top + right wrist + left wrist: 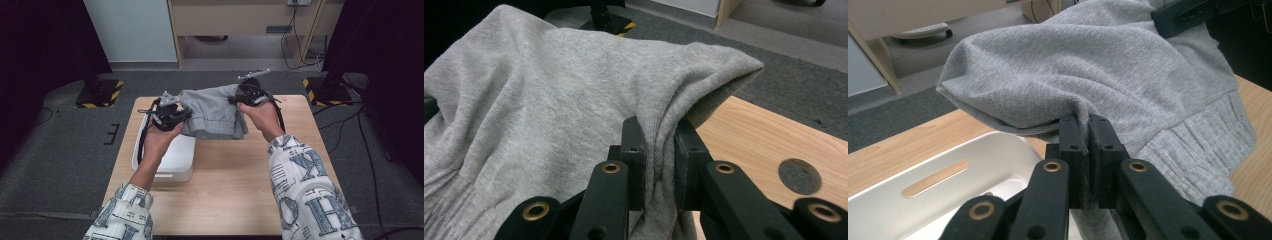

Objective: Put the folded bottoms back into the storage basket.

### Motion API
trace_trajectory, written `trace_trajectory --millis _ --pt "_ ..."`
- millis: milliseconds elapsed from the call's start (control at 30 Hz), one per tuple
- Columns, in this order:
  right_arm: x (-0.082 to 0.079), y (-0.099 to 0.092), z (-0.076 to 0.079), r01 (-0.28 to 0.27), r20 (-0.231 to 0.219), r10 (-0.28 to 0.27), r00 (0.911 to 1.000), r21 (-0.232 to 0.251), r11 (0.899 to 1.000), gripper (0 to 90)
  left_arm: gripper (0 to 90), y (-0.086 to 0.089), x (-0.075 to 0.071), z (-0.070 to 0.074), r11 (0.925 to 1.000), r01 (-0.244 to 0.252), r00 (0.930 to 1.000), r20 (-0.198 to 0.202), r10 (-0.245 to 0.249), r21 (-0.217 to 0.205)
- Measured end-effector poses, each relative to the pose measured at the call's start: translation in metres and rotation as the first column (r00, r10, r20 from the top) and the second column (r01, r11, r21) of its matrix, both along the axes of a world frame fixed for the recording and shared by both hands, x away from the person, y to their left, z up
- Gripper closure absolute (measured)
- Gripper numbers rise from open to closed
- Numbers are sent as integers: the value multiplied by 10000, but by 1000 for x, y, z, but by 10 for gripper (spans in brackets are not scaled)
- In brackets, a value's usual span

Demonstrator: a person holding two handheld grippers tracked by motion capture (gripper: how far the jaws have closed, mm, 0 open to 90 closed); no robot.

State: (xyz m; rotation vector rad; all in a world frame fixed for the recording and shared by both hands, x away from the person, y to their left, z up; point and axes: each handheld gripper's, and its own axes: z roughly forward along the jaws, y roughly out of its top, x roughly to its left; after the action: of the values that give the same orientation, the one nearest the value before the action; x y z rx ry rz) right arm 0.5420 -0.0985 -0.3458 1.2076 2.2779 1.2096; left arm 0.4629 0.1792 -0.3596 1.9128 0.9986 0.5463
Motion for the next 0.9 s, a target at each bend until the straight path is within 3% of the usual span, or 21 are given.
trace_trajectory --millis 900 --pt "5 48 5 -627 2 628 9980 121 9980 785 857 48 -8 8 9981 -614 9980 153 615 -71"
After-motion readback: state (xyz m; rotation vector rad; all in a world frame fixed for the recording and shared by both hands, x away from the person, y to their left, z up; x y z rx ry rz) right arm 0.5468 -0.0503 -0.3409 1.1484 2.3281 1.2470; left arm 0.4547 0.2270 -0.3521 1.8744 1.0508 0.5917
